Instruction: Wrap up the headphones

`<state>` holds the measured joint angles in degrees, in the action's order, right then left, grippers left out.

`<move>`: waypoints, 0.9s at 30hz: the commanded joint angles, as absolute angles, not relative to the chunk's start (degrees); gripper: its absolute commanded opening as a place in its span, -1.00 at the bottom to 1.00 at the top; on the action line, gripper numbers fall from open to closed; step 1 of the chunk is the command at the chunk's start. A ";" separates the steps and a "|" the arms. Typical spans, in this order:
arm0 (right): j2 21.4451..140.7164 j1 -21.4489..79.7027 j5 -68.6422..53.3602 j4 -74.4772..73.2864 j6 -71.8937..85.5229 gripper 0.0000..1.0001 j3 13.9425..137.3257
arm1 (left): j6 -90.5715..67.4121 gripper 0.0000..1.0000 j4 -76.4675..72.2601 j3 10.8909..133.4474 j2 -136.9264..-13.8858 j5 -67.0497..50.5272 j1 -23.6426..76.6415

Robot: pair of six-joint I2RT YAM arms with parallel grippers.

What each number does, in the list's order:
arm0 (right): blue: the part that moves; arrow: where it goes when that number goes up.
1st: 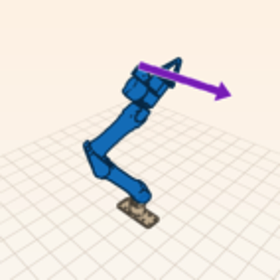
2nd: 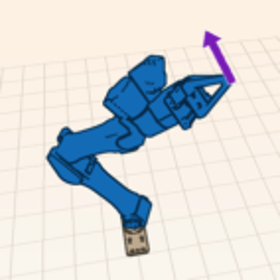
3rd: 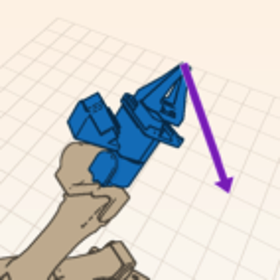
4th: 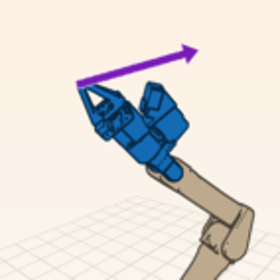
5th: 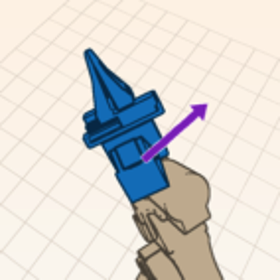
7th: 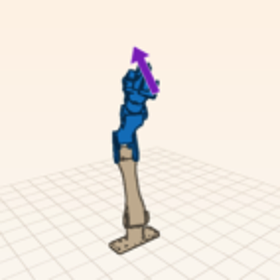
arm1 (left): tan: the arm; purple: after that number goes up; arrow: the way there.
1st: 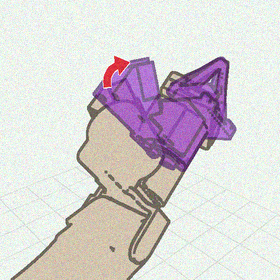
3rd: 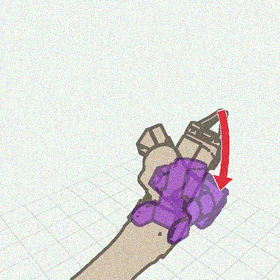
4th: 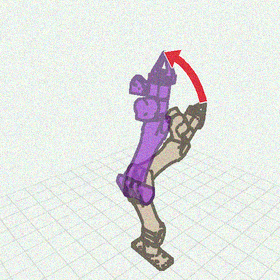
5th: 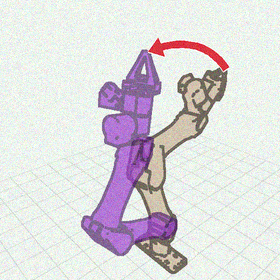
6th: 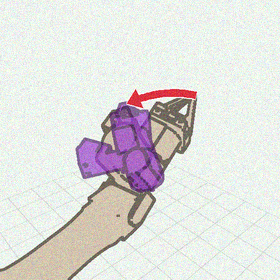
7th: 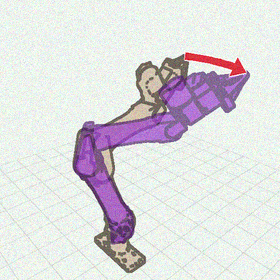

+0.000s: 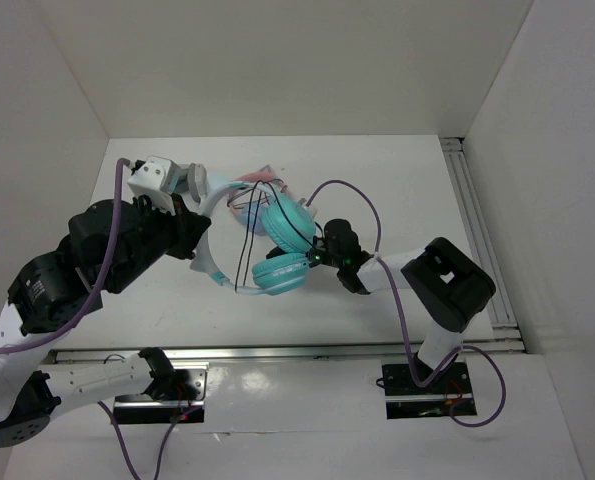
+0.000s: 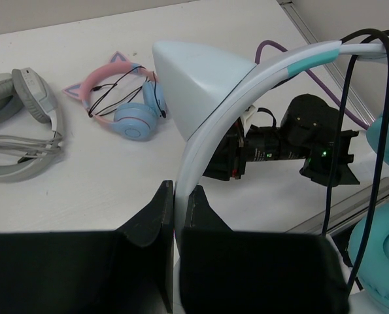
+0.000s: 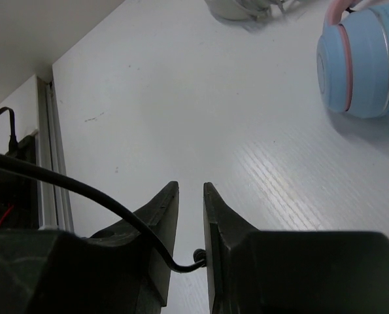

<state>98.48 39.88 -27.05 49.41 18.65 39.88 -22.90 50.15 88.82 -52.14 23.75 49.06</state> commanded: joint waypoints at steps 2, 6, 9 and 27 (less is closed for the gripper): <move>99.93 40.17 -26.46 55.28 19.25 -0.41 39.11 | -25.31 -1.00 44.30 92.64 -50.98 24.61 49.22; 100.55 40.17 -26.98 56.33 19.25 -0.41 37.89 | -25.31 -1.00 44.82 93.16 -50.98 25.22 49.22; 100.55 40.17 -26.98 56.34 19.25 -0.41 37.36 | -24.79 -1.00 44.82 93.16 -50.98 25.84 49.22; 101.60 40.17 -27.34 57.74 19.78 -0.17 34.98 | -24.79 -1.00 45.35 92.64 -50.98 26.98 49.22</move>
